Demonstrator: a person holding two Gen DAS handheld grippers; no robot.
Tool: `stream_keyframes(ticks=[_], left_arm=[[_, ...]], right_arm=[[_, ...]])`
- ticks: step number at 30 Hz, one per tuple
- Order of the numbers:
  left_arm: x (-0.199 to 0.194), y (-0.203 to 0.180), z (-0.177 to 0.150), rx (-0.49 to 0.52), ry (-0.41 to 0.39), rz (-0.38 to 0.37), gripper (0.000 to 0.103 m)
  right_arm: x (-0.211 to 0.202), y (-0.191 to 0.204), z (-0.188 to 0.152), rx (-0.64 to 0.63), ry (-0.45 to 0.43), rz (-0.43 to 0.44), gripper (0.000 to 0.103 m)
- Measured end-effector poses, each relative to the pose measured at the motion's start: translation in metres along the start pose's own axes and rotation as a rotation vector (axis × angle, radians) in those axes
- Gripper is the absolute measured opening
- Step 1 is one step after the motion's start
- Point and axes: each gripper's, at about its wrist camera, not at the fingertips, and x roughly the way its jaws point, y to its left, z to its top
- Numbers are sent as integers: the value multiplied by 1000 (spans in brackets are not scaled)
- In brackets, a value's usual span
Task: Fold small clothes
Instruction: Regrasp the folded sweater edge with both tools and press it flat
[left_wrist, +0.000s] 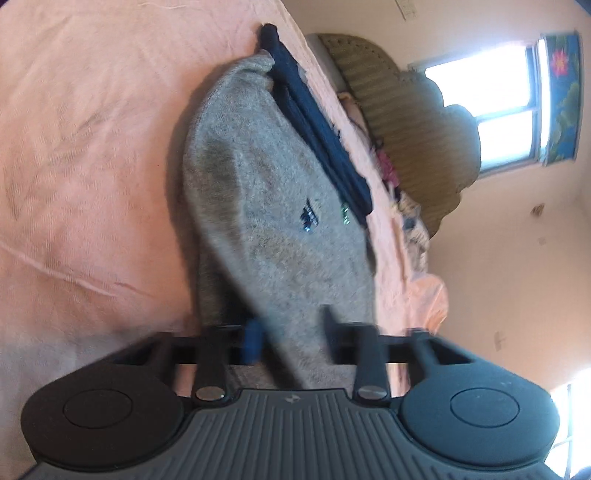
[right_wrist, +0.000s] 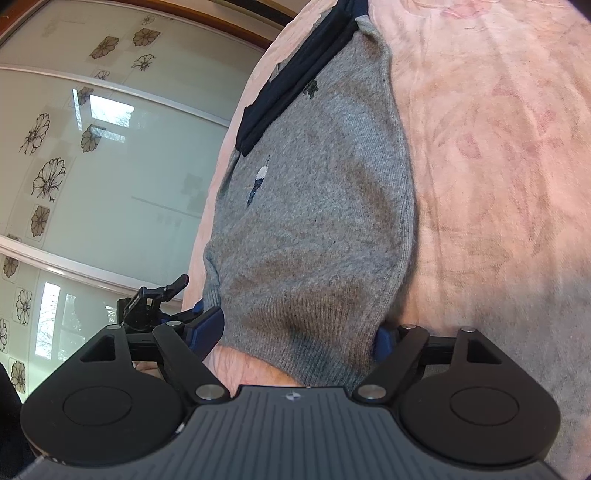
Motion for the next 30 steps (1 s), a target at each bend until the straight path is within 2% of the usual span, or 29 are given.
stream_keyframes(ticks=[4, 5, 8, 9, 15, 19, 20, 23, 25, 26, 27, 29, 30], left_arm=[[-7, -6, 1, 78, 4, 106, 5], [-11, -7, 2, 93, -4, 132, 5], [-27, -9, 9, 140, -35, 181, 4], [-35, -9, 12, 156, -50, 196, 4], [-89, -3, 27, 211, -126, 258, 4], [-89, 28, 21, 172, -75, 336, 2], [-86, 38, 19, 149, -59, 335, 1], [-94, 50, 14, 89, -91, 276, 0], [-99, 52, 11, 83, -88, 252, 2], [-99, 51, 10, 83, -75, 240, 3], [-99, 52, 7, 75, -64, 229, 5], [-97, 56, 2, 38, -50, 171, 13], [-92, 56, -1, 8, -52, 130, 23]], right_arm=[[3, 2, 1, -2, 0, -30, 75], [4, 3, 0, -3, -4, -45, 70], [12, 3, -1, -30, 36, -168, 11], [12, 2, -2, -32, 30, -156, 10], [-10, 14, -1, -102, 16, -160, 10], [-27, 7, -1, -106, 32, -219, 10], [-25, 2, -1, -90, 38, -227, 10], [-12, -11, -3, -41, 103, -149, 12], [-11, -13, -4, -13, 91, -135, 16], [-13, -14, -4, -1, 86, -112, 25], [-17, -13, -4, 0, 71, -88, 42], [-22, -12, -5, 3, 49, -41, 60], [-22, -11, -5, 1, 45, -31, 65]])
